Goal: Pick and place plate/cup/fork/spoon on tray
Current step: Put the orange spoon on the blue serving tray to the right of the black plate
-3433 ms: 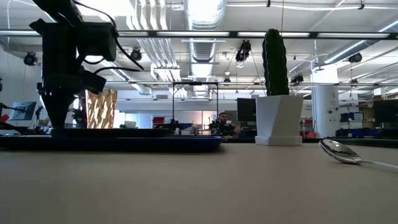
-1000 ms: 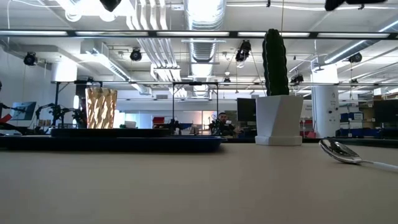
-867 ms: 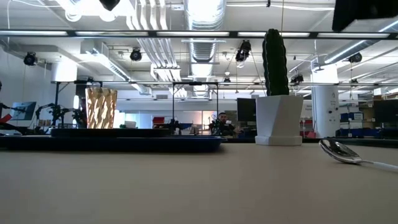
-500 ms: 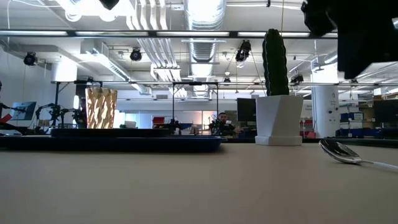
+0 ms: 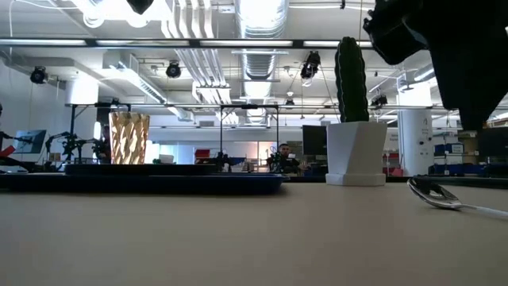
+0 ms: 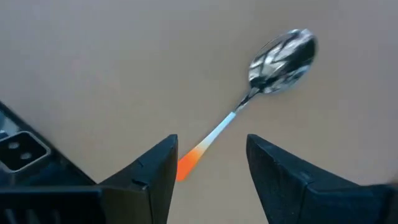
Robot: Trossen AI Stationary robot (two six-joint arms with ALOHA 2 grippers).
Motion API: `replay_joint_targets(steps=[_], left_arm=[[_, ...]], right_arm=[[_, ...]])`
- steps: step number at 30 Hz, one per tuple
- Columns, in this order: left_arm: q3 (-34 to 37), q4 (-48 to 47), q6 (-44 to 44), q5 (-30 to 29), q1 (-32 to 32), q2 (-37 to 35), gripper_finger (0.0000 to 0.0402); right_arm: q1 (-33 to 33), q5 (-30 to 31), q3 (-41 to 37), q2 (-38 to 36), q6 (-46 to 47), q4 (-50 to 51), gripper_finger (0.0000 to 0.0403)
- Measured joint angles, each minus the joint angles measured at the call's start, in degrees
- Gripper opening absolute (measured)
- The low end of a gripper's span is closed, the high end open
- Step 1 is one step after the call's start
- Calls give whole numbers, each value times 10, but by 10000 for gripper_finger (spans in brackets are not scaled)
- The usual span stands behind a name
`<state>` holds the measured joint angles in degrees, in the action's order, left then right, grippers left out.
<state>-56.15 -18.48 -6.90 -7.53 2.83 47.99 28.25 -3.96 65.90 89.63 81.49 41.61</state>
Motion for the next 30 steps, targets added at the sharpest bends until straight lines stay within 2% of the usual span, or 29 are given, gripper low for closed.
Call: replay_joint_targets(steps=[7,11,15,26,30], left_arm=[[2,0,0,0,0,-1,0],[2,0,1,0,0,-2,0],[3,0,2,10,0,-5,0],[3,-3,16,42,0,-27,0],[3,-10,18,43,0,-42,0]], right_arm=[[0,-58,35,76,1,14,180],[0,-68,45,98,20,20,180],[0,-63,47,99,56,18,180],[0,-1,44,99,183,23,180],[0,1,44,99,204,26,180]])
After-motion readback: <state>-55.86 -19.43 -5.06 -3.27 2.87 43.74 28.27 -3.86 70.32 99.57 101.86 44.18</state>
